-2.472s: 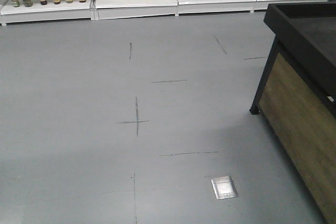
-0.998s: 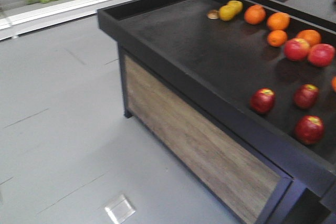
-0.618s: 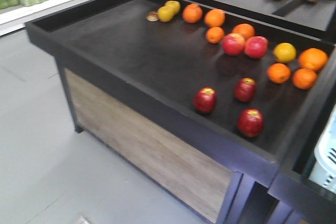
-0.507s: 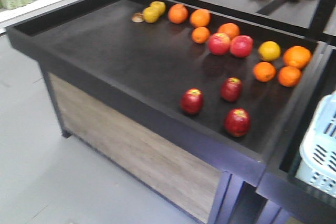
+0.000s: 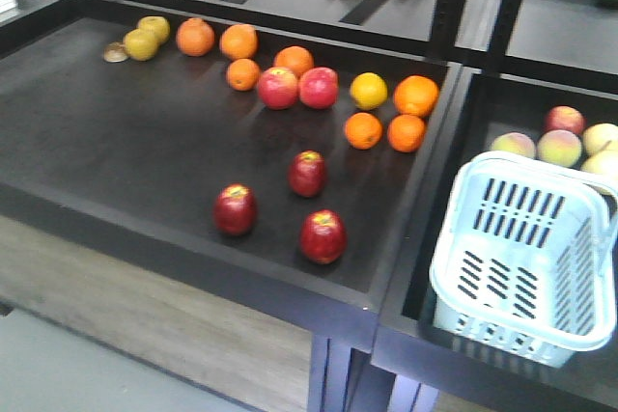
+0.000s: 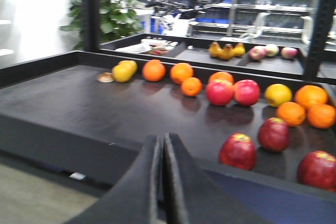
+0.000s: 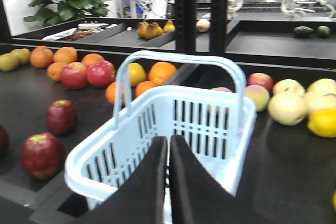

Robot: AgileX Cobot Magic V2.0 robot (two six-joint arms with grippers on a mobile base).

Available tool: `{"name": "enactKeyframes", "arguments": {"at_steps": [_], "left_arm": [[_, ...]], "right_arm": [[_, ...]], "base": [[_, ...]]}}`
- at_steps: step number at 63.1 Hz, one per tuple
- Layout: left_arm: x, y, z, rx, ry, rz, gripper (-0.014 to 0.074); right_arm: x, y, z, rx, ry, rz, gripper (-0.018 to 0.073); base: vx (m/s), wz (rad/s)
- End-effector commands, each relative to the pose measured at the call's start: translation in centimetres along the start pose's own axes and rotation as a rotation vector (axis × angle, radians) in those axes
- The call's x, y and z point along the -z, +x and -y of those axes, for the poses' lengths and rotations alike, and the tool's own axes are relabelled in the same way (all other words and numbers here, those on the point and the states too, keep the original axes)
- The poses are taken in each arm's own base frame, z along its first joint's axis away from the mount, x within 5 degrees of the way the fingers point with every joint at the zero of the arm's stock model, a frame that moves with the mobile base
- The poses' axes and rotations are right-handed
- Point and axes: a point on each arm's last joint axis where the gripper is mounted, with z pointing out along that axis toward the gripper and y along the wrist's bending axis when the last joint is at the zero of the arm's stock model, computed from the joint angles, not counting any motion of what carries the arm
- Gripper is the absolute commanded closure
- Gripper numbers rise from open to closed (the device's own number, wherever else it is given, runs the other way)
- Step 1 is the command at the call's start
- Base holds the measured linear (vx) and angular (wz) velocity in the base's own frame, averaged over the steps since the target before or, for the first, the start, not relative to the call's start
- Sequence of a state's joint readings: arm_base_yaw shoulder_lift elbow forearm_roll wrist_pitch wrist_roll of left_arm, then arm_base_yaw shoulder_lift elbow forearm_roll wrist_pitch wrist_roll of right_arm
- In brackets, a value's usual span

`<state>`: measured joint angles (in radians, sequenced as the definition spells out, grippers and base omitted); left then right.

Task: Pick three apples into basket with both arms
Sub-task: 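Turn the base toward the light-blue basket beside the apple table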

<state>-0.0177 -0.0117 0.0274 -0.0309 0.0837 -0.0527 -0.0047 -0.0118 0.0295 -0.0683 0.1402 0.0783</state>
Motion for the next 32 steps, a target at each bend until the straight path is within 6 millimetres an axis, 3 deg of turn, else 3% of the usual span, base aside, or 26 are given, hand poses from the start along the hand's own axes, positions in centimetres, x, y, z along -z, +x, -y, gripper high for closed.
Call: {"name": "enactKeyframes", "arguments": {"at_steps": [1,32], "left_arm": [[0.13,-0.61,0.03,0.014,0.005,0.082,0.0603],[0.13,-0.61,0.03,0.014,0.005,0.082,0.0603]], "right_arm": [[0.04,-0.32,-0.02,0.01,0.0,0.075,0.0568],[0.04,-0.32,-0.02,0.01,0.0,0.075,0.0568]], "base": [[0.1,-0.37],[0.09,-0.34]]}}
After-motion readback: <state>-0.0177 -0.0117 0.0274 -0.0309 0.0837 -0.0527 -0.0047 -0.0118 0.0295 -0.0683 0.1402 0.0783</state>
